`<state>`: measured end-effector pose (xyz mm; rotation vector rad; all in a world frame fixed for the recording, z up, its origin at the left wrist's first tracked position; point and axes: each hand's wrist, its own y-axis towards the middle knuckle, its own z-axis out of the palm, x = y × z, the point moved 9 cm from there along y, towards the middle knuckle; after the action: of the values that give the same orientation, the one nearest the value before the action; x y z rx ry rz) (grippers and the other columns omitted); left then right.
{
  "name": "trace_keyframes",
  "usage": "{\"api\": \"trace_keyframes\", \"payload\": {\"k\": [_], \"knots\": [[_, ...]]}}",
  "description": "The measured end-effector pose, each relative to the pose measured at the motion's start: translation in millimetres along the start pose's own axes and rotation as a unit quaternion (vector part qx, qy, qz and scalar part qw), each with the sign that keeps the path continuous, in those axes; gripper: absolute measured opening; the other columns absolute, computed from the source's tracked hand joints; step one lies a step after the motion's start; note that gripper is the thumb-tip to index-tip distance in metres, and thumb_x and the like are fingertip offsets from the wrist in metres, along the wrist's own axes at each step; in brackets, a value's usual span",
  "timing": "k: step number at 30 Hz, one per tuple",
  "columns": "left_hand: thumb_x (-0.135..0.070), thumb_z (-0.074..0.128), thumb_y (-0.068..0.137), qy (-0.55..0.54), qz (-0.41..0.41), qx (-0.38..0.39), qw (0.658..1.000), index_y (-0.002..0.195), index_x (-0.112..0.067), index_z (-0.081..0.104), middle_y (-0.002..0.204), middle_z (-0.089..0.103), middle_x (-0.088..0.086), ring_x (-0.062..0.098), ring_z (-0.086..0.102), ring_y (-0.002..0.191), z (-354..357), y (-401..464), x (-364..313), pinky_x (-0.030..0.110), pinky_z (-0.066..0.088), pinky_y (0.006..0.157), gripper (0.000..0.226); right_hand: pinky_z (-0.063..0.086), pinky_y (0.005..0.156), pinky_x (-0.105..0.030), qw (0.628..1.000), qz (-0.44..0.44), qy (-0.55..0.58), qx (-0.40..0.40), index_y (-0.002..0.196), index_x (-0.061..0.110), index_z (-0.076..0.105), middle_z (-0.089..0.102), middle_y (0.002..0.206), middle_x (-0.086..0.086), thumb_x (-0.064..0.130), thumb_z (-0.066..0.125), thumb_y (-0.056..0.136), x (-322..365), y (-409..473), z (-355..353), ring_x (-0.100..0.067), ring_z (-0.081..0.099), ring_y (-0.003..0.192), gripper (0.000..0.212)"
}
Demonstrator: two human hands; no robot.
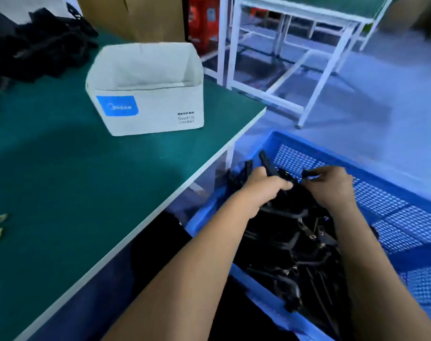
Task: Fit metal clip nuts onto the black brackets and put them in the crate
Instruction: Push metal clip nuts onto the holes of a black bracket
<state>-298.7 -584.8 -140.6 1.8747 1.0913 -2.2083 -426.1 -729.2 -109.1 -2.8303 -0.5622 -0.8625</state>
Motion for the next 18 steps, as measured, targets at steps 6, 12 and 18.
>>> {"api": "trace_keyframes", "payload": {"k": [6,12,18], "knots": [[-0.001,0.063,0.093,-0.147,-0.114,-0.064,0.981,0.138,-0.001,0.042,0.141,0.050,0.015,0.030,0.068,0.106,-10,-1,52,0.040,0.059,0.096,0.049,0.056,0.095,-0.039,0.988,0.044,-0.099,0.109,0.106,0.013,0.081,0.076,0.107,-0.015,0.021,0.082,0.083,-32,2,44,-0.033,0.068,0.109,0.025],[-0.009,0.056,0.082,0.150,0.006,-0.241,0.959,0.112,-0.007,0.053,0.116,0.063,0.014,0.037,0.061,0.106,-57,-21,1,0.036,0.051,0.082,0.031,0.049,0.085,-0.031,0.997,0.053,-0.025,0.049,0.105,0.015,0.078,0.076,0.104,-0.011,0.035,0.084,0.084,-19,8,29,-0.031,0.068,0.107,0.029],[-0.009,0.059,0.086,0.121,0.108,-0.224,0.961,0.107,-0.019,0.063,0.110,0.068,-0.001,0.022,0.064,0.104,-66,-27,-55,0.032,0.052,0.092,0.024,0.056,0.089,-0.036,0.997,-0.066,0.025,-0.023,0.097,0.012,0.079,0.078,0.098,-0.011,0.018,0.073,0.087,75,-6,5,-0.031,0.070,0.099,0.013]]}}
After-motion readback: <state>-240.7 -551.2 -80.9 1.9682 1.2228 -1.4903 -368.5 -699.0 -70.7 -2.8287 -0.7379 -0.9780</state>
